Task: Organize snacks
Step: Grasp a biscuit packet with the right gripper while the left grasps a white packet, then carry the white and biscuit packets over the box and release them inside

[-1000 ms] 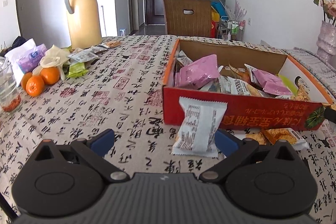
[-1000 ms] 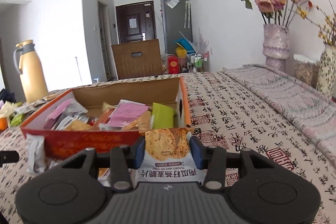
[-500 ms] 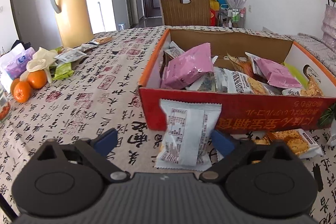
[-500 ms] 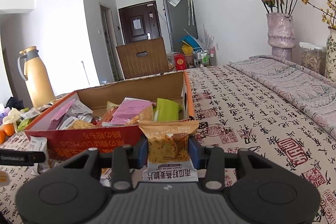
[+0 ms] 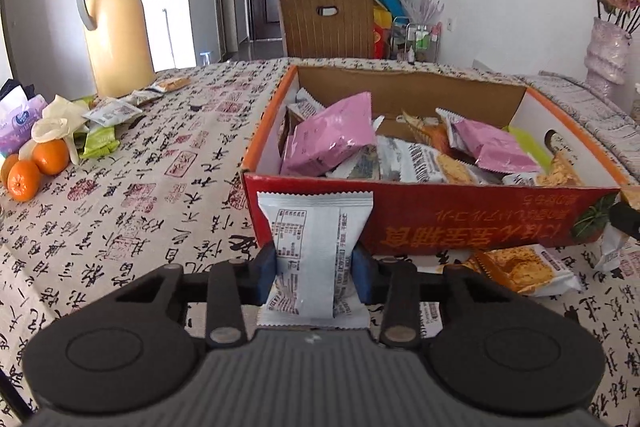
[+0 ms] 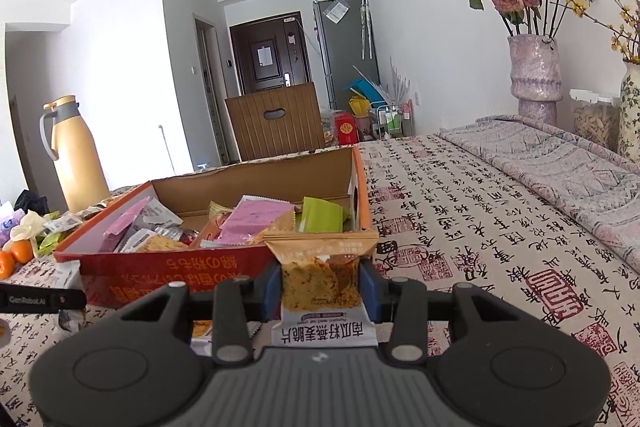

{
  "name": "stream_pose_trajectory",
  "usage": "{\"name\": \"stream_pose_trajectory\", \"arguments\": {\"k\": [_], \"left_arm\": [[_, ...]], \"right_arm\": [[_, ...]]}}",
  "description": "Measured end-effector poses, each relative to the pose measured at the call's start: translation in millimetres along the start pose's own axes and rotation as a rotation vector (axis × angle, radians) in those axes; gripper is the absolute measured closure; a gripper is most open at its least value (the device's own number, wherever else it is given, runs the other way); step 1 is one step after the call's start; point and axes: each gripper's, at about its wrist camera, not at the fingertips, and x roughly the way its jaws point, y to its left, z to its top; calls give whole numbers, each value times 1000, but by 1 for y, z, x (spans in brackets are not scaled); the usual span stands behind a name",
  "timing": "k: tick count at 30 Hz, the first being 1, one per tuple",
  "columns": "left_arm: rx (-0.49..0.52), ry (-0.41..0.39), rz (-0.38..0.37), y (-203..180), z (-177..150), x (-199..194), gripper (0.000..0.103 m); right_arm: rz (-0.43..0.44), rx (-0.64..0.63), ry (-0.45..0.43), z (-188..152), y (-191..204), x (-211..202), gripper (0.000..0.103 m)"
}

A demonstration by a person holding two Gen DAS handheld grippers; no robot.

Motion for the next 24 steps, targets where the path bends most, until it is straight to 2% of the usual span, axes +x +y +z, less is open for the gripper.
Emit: {"name": "stream_pose_trajectory", "arguments": {"k": [10, 17, 24], "left_arm": [[8, -70, -21, -3, 12, -27, 65], [20, -112, -47, -13, 31, -33, 65], [35, -146, -61, -28, 56, -27, 65]], "right_arm": [[6, -6, -32, 6, 2, -16, 63], [16, -22, -77, 27, 9, -25, 63], [40, -46, -100, 51, 20, -11, 63]]}}
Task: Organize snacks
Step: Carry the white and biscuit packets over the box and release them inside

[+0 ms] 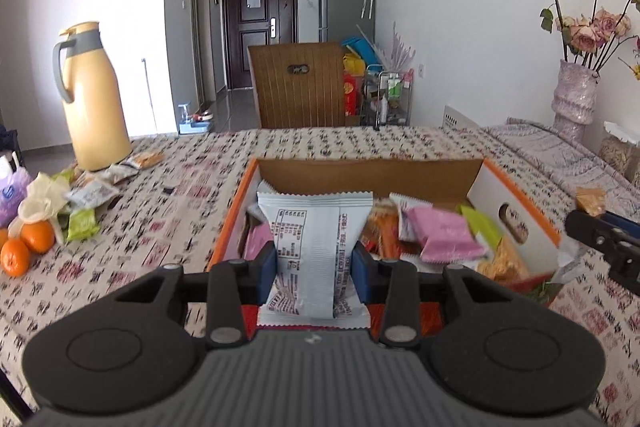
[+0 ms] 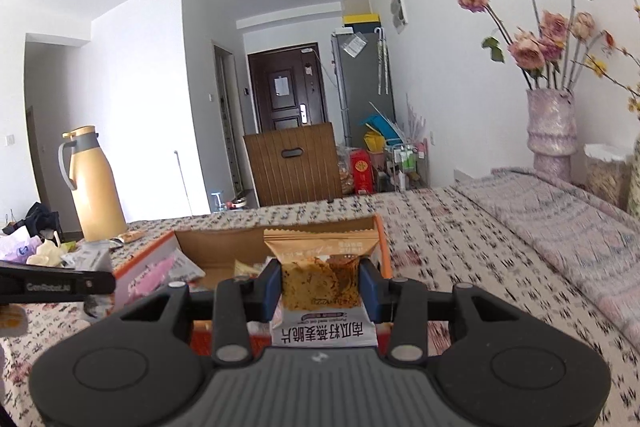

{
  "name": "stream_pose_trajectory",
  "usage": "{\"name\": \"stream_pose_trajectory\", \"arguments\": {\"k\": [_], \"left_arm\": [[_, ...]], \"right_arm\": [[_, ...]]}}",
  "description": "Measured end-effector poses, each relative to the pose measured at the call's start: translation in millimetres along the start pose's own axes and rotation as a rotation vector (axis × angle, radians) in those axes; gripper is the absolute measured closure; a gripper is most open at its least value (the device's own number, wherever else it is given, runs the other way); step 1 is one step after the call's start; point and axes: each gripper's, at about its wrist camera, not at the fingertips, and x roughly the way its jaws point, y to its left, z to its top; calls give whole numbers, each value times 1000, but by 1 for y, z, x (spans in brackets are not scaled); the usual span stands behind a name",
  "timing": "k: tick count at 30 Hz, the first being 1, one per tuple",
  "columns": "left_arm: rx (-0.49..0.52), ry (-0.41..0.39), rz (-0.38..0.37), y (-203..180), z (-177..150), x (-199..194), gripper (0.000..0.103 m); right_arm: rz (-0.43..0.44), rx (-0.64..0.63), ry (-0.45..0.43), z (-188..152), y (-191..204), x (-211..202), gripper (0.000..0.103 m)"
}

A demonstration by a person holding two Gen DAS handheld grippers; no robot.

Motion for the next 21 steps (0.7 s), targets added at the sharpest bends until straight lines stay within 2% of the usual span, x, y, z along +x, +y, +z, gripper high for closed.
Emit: {"name": "stream_pose_trajectory", "arguments": {"k": [12, 21], "left_arm": [[-28, -29, 5, -4, 31, 44, 64], [-57, 25, -7, 6, 20, 78, 64]], "right_arm": [[37, -47, 7, 31, 27, 61, 63], [42, -45, 63, 15, 34, 100, 63]]}}
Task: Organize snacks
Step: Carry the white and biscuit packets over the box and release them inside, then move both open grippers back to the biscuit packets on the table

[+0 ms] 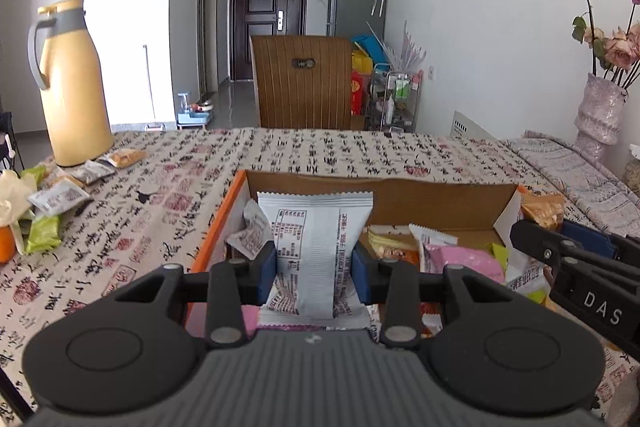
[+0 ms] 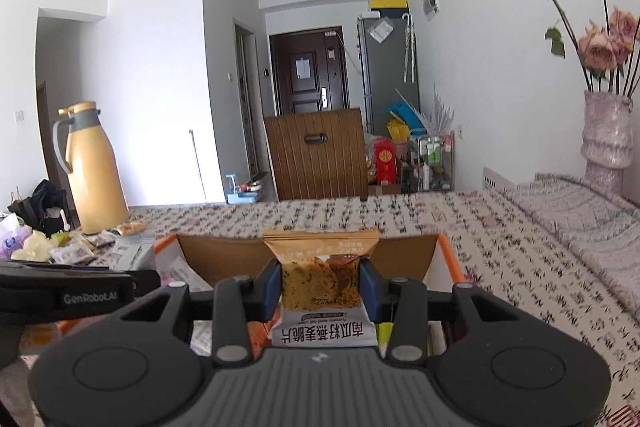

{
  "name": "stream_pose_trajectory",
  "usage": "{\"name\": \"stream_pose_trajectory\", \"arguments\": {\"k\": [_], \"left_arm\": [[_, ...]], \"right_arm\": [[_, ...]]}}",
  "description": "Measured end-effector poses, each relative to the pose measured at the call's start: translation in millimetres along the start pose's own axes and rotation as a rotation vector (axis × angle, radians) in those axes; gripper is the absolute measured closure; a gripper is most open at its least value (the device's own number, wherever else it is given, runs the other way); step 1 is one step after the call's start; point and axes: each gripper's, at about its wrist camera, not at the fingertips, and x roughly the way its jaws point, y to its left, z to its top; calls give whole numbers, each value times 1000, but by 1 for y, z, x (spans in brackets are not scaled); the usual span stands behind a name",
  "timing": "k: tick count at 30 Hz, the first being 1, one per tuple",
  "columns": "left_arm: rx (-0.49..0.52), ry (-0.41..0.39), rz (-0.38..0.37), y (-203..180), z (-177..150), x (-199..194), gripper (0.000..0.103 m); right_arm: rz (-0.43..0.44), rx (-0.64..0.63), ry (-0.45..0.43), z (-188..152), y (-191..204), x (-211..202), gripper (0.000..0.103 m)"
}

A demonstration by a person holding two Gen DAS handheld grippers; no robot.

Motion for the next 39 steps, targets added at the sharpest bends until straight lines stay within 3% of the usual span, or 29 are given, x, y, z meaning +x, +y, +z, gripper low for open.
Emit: {"name": "stream_pose_trajectory", "arguments": {"k": [10, 12, 13, 14, 15, 17, 19, 39], "left_arm": [[0, -18, -15, 4, -7, 0, 59], [-5, -25, -11, 5, -7, 0, 45], [-8, -33, -2, 5, -7, -1, 31], [-10, -44, 6, 6, -7, -2, 25], [-11, -50, 8, 6, -7, -4, 23], [-19, -59, 11, 7, -7, -6, 7], [-27, -76, 40, 7, -7, -8, 0], [-23, -98, 49, 4, 3, -25, 0]], "right_arm": [[8, 21, 53, -11, -8, 8, 61], [7, 27, 46, -11, -8, 6, 50], [1, 31, 40, -11, -9, 4, 35], [-7, 34, 31, -11, -9, 2, 20], [-12, 37, 22, -10, -10, 1, 14], [-14, 48, 11, -10, -11, 0, 1], [-17, 57, 9, -10, -13, 0, 0], [-34, 79, -24, 2, -17, -13, 0]]}}
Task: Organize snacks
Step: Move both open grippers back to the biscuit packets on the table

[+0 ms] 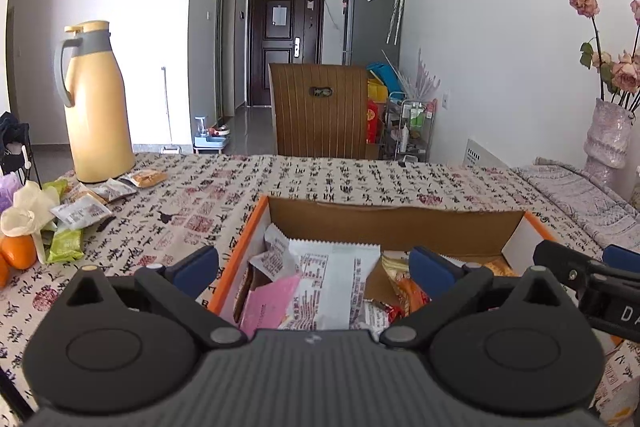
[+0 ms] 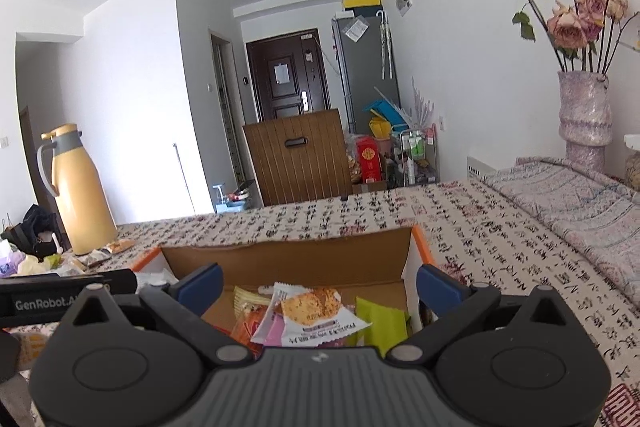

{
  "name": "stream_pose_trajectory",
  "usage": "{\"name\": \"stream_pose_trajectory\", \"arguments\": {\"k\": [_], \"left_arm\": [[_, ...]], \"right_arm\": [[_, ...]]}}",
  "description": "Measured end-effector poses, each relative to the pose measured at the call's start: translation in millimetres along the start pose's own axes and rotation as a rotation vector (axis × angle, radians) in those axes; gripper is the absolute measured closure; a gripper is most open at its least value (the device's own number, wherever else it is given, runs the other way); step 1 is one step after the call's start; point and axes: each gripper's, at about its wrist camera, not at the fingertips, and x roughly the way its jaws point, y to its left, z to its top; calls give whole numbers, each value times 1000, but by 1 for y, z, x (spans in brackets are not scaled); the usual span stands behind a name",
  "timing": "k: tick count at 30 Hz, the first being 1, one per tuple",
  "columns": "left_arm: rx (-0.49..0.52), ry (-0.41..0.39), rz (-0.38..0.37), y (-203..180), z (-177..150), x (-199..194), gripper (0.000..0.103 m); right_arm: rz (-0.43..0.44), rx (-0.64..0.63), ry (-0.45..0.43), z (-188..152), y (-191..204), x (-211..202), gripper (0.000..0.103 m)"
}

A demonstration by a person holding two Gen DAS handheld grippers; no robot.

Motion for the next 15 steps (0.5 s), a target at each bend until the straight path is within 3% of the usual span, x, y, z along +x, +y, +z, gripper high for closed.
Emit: {"name": "stream_pose_trajectory", "arguments": {"k": [15], "left_arm": [[21, -27, 14, 18, -9, -51, 0]], "right_arm": [[-3, -20, 24, -8, 7, -49, 0]]}}
